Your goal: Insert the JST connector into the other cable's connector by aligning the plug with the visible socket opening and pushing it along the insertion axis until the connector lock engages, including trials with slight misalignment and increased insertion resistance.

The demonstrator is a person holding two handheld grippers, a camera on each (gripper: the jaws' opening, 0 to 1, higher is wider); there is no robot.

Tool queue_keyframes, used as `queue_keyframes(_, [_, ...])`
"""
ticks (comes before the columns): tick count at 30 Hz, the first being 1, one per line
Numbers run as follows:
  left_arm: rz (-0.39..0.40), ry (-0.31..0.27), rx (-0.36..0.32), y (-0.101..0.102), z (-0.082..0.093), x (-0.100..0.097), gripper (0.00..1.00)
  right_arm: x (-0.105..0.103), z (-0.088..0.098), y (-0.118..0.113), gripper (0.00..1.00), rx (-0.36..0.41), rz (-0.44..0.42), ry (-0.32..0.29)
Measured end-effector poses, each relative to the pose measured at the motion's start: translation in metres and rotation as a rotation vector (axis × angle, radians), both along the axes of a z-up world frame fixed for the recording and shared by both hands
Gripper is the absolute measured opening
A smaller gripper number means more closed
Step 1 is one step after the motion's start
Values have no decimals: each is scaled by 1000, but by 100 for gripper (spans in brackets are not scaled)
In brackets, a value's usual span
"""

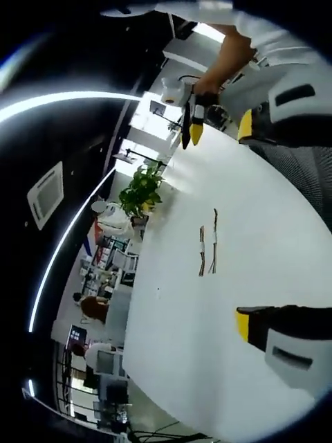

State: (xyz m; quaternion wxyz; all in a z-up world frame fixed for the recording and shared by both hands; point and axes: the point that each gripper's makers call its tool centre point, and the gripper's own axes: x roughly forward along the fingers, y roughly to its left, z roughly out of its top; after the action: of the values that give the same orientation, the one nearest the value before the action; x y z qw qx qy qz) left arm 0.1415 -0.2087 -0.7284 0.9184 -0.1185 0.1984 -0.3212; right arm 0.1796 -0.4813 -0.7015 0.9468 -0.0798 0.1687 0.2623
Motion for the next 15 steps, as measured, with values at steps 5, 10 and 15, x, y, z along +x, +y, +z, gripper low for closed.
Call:
queue_keyframes(5, [-21, 28, 1, -5, -11, -8, 96, -14, -11, -10, 44, -24, -40, 33])
queue_keyframes(10, [-13, 61, -5, -5, -21, -8, 97, -18, -20, -23, 48, -15, -115, 61])
queue_keyframes(15, [-18, 90, -26, -4, -29, -11, 98, -20, -27, -23, 50, 5, -131, 64])
